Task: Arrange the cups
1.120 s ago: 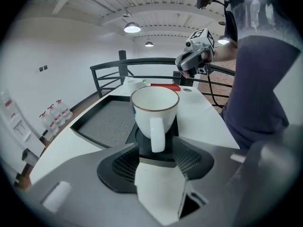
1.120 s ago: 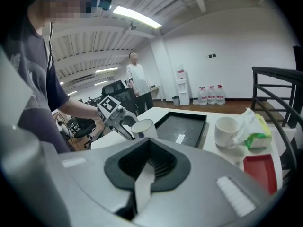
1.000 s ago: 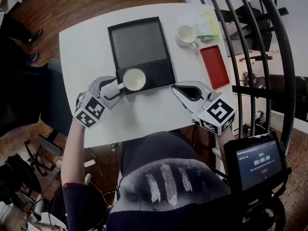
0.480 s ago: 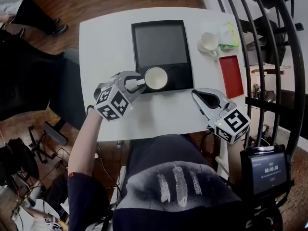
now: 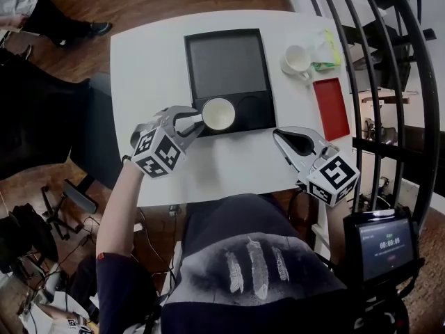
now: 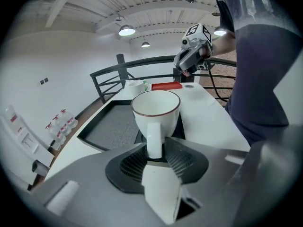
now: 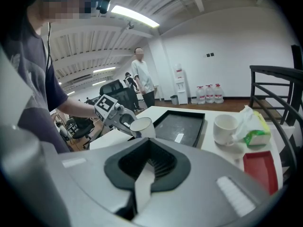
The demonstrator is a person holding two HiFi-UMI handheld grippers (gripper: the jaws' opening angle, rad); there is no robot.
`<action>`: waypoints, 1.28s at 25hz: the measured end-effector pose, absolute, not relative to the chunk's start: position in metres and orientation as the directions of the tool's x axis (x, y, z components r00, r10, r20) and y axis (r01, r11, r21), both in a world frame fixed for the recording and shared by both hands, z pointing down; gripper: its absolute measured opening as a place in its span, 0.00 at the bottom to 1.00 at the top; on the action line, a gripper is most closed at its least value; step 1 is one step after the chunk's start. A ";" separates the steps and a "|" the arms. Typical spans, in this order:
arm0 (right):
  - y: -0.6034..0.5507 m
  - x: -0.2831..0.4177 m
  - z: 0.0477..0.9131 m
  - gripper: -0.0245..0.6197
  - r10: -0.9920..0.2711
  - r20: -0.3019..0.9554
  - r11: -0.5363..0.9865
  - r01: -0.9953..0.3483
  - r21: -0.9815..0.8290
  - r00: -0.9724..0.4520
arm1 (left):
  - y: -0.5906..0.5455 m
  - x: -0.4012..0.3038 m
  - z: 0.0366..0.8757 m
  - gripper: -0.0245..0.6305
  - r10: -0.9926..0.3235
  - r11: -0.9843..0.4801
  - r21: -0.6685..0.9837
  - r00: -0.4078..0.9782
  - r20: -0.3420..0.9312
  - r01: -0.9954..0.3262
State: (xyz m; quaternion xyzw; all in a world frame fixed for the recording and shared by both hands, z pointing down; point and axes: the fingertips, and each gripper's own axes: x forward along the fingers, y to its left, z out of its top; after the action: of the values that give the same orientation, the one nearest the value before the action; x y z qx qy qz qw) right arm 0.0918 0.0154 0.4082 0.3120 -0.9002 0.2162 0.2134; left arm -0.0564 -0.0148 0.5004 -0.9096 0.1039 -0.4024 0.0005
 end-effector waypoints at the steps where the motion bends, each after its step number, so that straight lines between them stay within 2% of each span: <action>1: 0.015 0.092 0.408 0.05 -0.469 0.519 0.712 -0.654 -0.257 -0.715 | -0.015 -0.056 0.500 0.29 -0.188 -0.978 -0.074 0.657 0.730 -0.198; 2: 0.015 0.092 0.408 0.05 -0.469 0.518 0.712 -0.653 -0.257 -0.715 | -0.014 -0.057 0.499 0.33 -0.185 -0.976 -0.059 0.661 0.727 -0.208; 3: 0.015 0.092 0.408 0.05 -0.469 0.517 0.712 -0.653 -0.258 -0.716 | -0.014 -0.058 0.498 0.41 -0.183 -0.974 -0.042 0.665 0.724 -0.222; 5: 0.014 0.092 0.407 0.05 -0.469 0.516 0.715 -0.651 -0.255 -0.717 | -0.013 -0.067 0.490 0.50 -0.190 -0.965 -0.011 0.675 0.713 -0.261; 8: 0.013 0.091 0.405 0.05 -0.469 0.514 0.719 -0.649 -0.249 -0.718 | -0.017 -0.086 0.450 0.52 -0.264 -0.935 0.014 0.722 0.639 -0.354; 12: 0.009 0.094 0.404 0.05 -0.482 0.506 0.715 -0.655 -0.246 -0.716 | -0.034 -0.084 0.380 0.51 -0.387 -0.884 0.073 0.812 0.436 -0.461; 13: 0.006 0.095 0.404 0.05 -0.485 0.504 0.717 -0.655 -0.240 -0.715 | -0.038 -0.079 0.370 0.49 -0.400 -0.879 0.085 0.823 0.404 -0.469; 15: -0.001 0.095 0.401 0.05 -0.488 0.494 0.728 -0.648 -0.225 -0.720 | -0.045 -0.072 0.357 0.35 -0.425 -0.871 0.088 0.832 0.357 -0.483; 16: -0.004 0.095 0.399 0.05 -0.490 0.487 0.733 -0.644 -0.218 -0.723 | -0.049 -0.069 0.353 0.23 -0.444 -0.865 0.079 0.828 0.342 -0.496; 17: -0.007 0.095 0.397 0.05 -0.493 0.481 0.737 -0.642 -0.211 -0.725 | -0.053 -0.067 0.352 0.06 -0.465 -0.856 0.067 0.820 0.334 -0.513; 20: -0.010 0.095 0.385 0.05 -0.497 0.470 0.747 -0.635 -0.195 -0.729 | -0.059 -0.060 0.351 0.06 -0.484 -0.841 0.074 0.807 0.339 -0.535; 26: -0.017 0.098 0.373 0.04 -0.470 0.456 0.778 -0.599 -0.189 -0.756 | -0.065 -0.029 0.342 0.06 -0.436 -0.844 0.187 0.847 0.304 -0.502; 32: -0.032 0.086 0.377 0.05 -0.442 0.457 0.806 -0.565 -0.176 -0.772 | -0.066 -0.026 0.350 0.06 -0.405 -0.849 0.198 0.844 0.351 -0.490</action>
State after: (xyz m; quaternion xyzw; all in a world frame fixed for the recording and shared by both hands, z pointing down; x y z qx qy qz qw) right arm 0.0861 -0.0324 0.3767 0.2711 -0.9287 0.1535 0.2013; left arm -0.0260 -0.0664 0.3501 -0.9498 0.2355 -0.1496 -0.1414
